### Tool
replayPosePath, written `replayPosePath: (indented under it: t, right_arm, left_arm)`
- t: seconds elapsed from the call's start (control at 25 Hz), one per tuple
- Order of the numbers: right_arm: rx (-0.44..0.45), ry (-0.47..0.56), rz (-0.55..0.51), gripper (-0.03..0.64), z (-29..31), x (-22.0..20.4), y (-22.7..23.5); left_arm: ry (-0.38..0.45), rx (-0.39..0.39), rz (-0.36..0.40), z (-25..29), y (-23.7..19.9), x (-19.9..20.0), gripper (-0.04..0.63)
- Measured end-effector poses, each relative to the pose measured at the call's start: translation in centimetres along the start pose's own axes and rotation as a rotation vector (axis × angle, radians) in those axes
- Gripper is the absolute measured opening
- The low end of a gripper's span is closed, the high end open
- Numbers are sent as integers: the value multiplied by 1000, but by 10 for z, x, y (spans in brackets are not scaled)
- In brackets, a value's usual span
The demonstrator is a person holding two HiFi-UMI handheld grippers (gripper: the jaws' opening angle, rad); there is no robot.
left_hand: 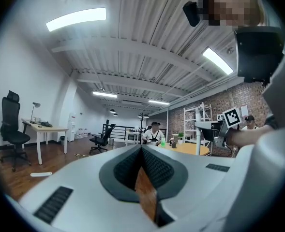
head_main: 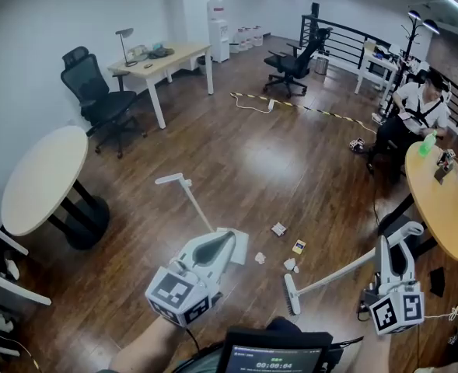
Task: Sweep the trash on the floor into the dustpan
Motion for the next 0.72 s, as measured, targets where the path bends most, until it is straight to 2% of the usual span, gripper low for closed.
replayPosePath:
  t: [0.2,0.36,0.56,0.72]
  right_arm:
    - [6,9,-6,129,49,-12,-15]
    - [-6,-9,-5,129,93,-36,-15]
    - [-19,-34,4,129,154,-65,14]
    - [-31,-41,18,129,200,-77,31]
  left_arm:
    - [-14,-10,-7,35,-35,1,5]
    - [-25,-68,43,73,-54,0,5]
    - [-61,-49,24,148,-86,5,5]
    - [-24,-57,19,199,-113,21,5]
Point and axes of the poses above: the fingertips, and each gripper's own axes: z forward along the fingers, y to its right, x out of its top, the point moved 4 cm from there along -z, backward along the fingers, and after that the axes turned 10 degrees about -z, right-handed, at the moved point
